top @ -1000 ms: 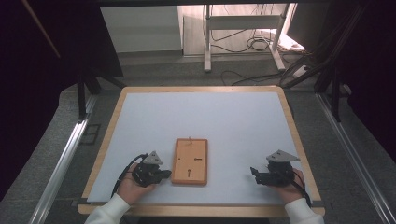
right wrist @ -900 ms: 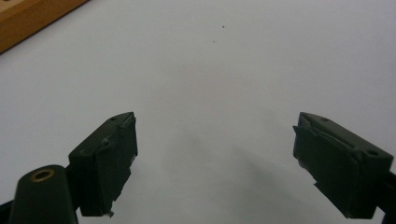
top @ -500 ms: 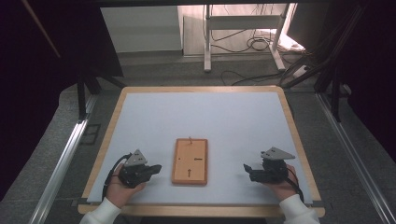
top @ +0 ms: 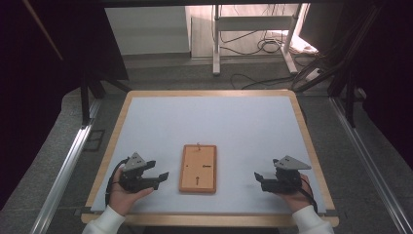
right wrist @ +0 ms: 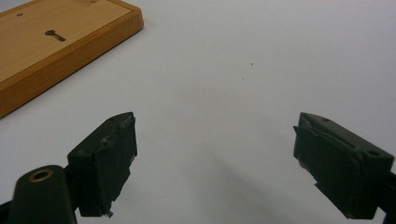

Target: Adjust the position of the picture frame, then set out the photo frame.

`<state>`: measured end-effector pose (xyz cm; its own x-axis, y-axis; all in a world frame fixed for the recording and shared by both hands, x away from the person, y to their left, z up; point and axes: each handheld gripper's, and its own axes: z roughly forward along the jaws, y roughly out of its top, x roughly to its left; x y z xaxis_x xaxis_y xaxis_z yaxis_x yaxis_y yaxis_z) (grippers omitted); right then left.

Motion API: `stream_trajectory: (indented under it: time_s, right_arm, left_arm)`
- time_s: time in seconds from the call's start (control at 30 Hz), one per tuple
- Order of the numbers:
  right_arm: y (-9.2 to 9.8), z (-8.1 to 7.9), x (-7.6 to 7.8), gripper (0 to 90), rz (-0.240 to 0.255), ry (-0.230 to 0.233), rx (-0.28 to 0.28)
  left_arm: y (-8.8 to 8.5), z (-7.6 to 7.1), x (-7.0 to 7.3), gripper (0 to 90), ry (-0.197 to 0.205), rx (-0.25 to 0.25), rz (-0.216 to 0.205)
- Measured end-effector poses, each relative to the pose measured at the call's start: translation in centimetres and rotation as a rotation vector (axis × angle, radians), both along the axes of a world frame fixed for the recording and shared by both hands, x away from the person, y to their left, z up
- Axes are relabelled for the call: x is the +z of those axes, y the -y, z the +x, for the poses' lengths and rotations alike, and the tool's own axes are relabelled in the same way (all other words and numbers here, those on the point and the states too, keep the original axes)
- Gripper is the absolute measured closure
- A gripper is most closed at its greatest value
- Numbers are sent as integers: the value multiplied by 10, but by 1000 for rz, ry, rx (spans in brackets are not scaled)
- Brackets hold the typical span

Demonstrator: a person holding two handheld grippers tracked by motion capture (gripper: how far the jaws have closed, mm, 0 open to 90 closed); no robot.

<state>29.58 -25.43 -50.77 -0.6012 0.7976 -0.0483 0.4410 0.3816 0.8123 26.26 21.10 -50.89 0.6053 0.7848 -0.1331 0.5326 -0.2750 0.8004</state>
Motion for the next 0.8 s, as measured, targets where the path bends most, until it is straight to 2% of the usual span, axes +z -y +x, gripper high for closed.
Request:
stream_trajectory:
  time_s: [0.2,0.37,0.47,0.8]
  right_arm:
    - [0,-1,-1,127,1,6,5]
    - [0,-3,1,124,6,16,7]
    - [-1,-4,-1,124,1,6,14]
    - [-6,-15,-3,127,-10,-2,35]
  left_arm:
    - [0,3,-2,272,-9,-2,4]
    - [4,3,3,243,18,-16,1]
    - [8,7,4,232,29,-38,11]
    - [29,33,6,240,49,-121,35]
